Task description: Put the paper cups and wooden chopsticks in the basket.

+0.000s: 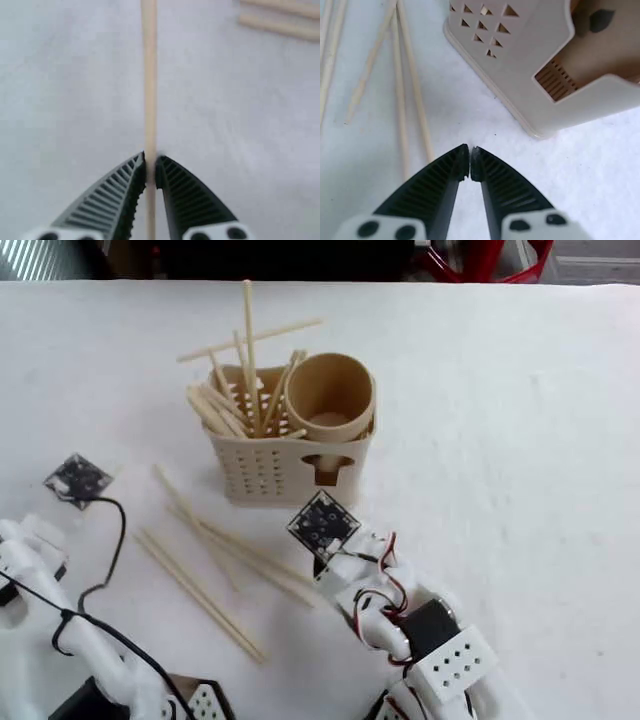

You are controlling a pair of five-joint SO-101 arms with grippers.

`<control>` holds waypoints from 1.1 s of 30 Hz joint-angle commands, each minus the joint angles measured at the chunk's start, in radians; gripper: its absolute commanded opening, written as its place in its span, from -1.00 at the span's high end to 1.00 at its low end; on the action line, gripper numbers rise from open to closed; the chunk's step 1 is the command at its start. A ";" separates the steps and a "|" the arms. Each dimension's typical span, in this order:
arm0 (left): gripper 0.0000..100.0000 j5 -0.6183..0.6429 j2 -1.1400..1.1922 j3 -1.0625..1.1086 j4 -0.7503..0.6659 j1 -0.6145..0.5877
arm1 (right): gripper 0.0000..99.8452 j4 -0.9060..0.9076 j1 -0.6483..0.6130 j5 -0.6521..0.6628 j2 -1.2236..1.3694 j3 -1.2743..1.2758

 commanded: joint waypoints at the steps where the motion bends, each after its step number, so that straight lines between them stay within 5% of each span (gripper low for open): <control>1: 0.92 0.058 -0.010 -0.043 0.008 -0.067 | 0.96 -0.012 0.008 0.009 0.004 -0.008; 11: 0.90 0.422 0.033 0.089 -0.026 -0.091 | 0.96 0.091 0.010 0.009 -0.004 -0.006; 17: 0.86 0.612 0.282 0.012 -0.086 0.001 | 0.96 0.065 0.170 0.011 -0.005 0.003; 23: 0.75 0.628 0.423 -0.127 -0.018 0.101 | 0.96 0.027 0.194 0.008 -0.005 0.021; 33: 0.71 0.620 0.424 -0.146 -0.061 0.087 | 0.96 0.031 0.193 0.009 -0.005 0.021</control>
